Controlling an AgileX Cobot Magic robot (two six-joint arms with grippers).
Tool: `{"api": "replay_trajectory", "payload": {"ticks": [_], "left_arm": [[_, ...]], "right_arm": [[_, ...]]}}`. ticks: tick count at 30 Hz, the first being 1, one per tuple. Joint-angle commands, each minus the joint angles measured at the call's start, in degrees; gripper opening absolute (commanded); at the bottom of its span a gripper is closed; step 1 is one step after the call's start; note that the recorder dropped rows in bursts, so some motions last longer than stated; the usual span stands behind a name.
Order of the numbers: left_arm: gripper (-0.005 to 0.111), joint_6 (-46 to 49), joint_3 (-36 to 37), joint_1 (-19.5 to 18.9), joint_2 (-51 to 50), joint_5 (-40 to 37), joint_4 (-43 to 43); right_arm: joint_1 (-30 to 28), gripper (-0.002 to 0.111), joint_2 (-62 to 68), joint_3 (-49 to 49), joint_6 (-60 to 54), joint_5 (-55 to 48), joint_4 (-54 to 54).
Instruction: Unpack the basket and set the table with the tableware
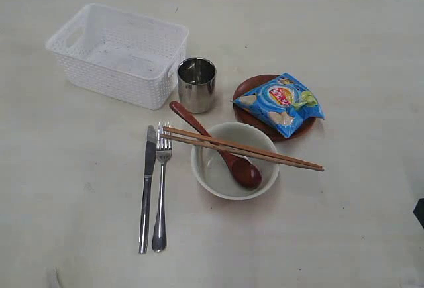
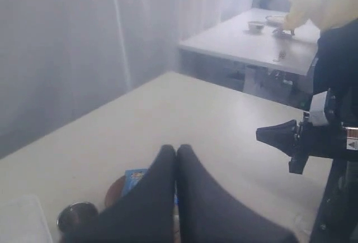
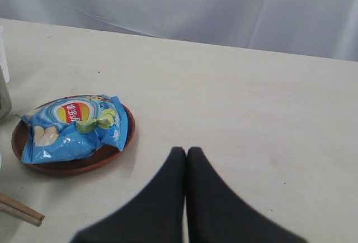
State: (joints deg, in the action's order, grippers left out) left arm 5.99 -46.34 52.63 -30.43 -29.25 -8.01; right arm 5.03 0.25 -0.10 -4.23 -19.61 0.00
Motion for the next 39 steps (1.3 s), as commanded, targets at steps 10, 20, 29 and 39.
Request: {"api": "replay_trajectory", "payload": {"ticks": [10, 20, 29, 39], "left_arm": [[0.000, -0.28, 0.15, -0.11, 5.44, -4.77, 0.36], [0.000, -0.28, 2.10, -0.11, 5.43, -3.85, 0.36], [0.000, -0.28, 9.70, -4.59, 6.17, -3.70, 0.36], [0.000, -0.28, 18.70, -25.29, 9.11, 4.37, -0.22]], "right_arm": [[-0.26, 0.000, -0.25, 0.10, -0.08, 0.00, 0.00], [-0.26, 0.000, -0.25, 0.10, -0.08, 0.00, 0.00], [-0.26, 0.000, -0.25, 0.10, -0.08, 0.00, 0.00], [-0.26, 0.000, -0.25, 0.10, -0.08, 0.00, 0.00]]}}
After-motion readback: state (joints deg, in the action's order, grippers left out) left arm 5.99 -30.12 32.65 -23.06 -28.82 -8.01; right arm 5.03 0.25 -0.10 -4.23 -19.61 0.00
